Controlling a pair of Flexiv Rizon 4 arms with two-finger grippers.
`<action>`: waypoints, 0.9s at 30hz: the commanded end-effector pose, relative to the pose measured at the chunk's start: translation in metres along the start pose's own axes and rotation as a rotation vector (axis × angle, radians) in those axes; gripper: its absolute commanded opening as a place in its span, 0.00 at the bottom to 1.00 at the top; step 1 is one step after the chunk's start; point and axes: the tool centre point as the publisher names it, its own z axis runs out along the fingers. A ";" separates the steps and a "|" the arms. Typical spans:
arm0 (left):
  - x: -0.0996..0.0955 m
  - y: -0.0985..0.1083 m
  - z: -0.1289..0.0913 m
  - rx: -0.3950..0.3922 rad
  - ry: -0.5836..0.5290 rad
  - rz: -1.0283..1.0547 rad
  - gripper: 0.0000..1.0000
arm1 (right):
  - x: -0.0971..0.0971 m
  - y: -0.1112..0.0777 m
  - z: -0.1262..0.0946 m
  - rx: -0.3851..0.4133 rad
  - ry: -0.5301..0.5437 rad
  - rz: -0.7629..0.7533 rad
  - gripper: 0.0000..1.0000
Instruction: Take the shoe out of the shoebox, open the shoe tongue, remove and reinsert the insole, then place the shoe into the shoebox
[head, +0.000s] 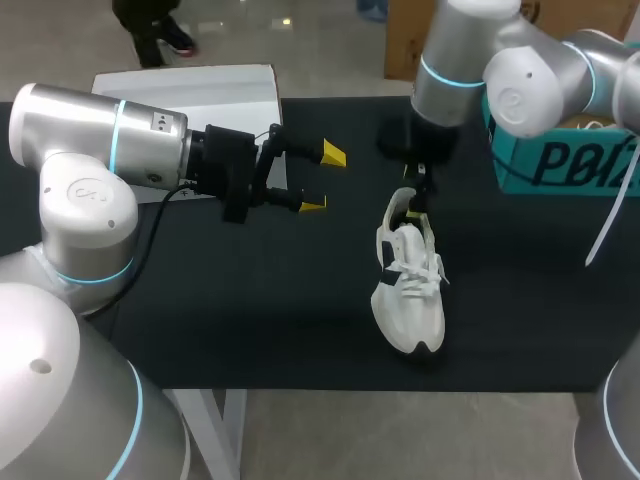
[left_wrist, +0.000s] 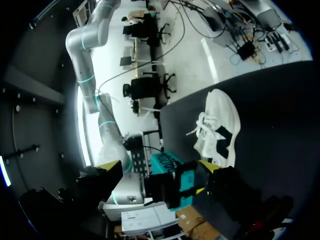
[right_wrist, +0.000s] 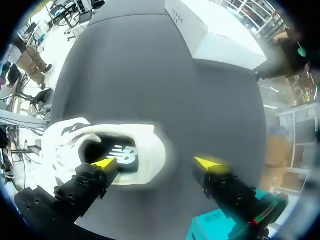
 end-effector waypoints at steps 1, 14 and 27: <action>0.000 0.000 0.000 0.001 0.004 0.001 1.00 | -0.005 0.002 0.010 -0.002 0.014 -0.005 1.00; 0.000 0.000 0.000 0.001 0.004 0.001 1.00 | -0.001 0.002 0.021 -0.010 0.027 -0.010 0.00; 0.000 0.000 0.000 0.001 0.004 0.001 1.00 | 0.021 0.000 0.008 -0.020 0.009 0.001 0.00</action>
